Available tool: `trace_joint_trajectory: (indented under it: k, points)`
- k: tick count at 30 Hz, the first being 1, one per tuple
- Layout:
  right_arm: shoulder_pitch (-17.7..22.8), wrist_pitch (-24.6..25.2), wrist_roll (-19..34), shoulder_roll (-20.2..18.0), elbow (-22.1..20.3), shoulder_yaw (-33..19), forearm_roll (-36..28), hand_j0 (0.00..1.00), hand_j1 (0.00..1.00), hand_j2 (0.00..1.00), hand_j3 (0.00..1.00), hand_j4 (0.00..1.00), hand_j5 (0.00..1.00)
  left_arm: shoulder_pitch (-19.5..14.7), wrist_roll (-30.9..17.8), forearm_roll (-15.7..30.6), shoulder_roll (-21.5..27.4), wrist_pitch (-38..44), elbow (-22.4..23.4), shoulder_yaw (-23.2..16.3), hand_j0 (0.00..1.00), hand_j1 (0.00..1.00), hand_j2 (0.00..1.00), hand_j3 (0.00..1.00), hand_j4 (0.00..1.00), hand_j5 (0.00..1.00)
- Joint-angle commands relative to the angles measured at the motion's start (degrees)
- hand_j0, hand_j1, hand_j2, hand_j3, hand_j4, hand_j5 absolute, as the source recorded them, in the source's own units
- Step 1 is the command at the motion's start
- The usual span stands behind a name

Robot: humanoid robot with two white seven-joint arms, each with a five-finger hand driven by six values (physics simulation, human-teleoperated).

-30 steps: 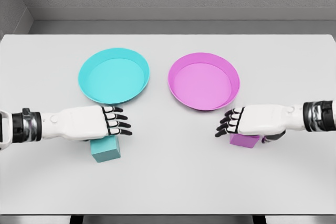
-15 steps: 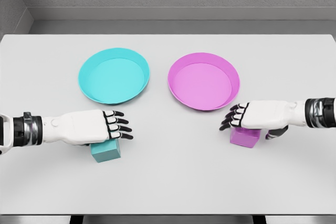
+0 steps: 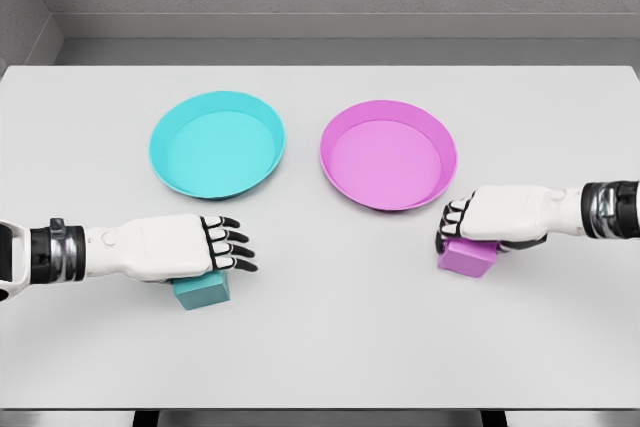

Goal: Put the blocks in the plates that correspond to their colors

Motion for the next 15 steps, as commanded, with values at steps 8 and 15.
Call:
trace_joint_trajectory:
  k: [8, 15]
  points:
    - [-1.49, 0.09, -0.08, 0.02, -0.55, -0.35, -0.85, 0.43, 0.43, 0.43, 0.43, 0.43, 0.43, -0.09, 0.04, 0.85, 0.62, 0.06, -0.01, 0.14, 0.61, 0.61, 0.61, 0.61, 0.61, 0.61]
    - [-3.16, 0.35, -0.08, 0.02, -0.81, -2.29, -1.2, 0.44, 0.44, 0.44, 0.44, 0.44, 0.44, -0.17, 0.04, 1.29, 0.88, 0.06, 0.08, 0.41, 0.5, 0.5, 0.5, 0.5, 0.5, 0.5]
